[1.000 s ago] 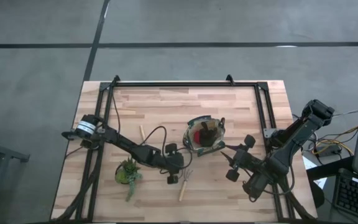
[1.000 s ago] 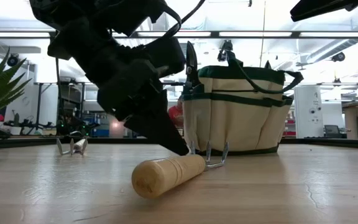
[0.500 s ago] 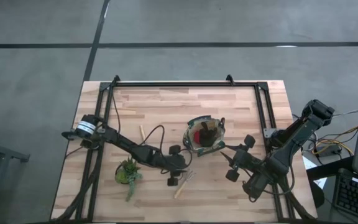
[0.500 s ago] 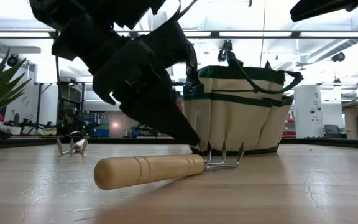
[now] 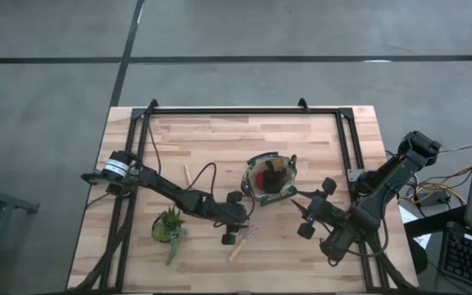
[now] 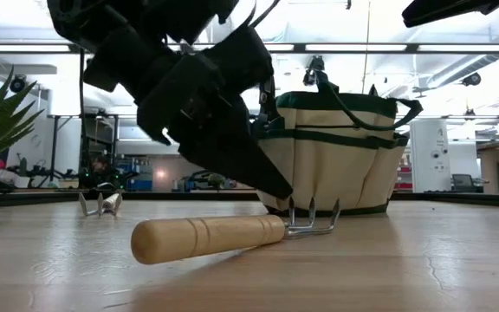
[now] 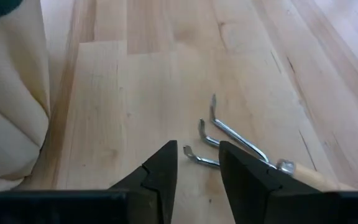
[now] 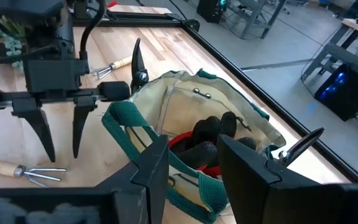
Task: Pick & Place Garden tools in Gardening bag
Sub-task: Put the bottom brown hand rake into the green gardening bag
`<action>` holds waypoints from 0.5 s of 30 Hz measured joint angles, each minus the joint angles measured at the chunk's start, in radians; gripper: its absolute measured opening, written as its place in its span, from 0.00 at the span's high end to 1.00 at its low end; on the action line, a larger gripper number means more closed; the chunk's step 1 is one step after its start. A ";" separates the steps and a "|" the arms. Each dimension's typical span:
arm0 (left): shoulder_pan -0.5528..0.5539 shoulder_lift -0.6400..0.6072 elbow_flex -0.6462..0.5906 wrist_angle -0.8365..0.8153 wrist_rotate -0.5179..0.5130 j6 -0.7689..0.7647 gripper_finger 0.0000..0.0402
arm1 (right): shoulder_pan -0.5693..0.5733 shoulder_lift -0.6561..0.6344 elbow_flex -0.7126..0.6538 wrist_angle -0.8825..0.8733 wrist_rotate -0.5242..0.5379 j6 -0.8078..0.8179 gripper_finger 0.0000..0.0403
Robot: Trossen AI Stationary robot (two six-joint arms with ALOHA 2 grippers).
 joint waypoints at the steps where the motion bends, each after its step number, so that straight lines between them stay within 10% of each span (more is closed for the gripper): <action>1: 0.000 0.006 0.000 0.008 0.000 0.000 0.70 | 0.000 0.000 -0.001 0.001 0.001 0.000 0.67; 15: 0.008 0.055 0.000 0.069 -0.010 0.005 0.70 | 0.000 0.000 -0.009 0.008 0.002 0.000 0.69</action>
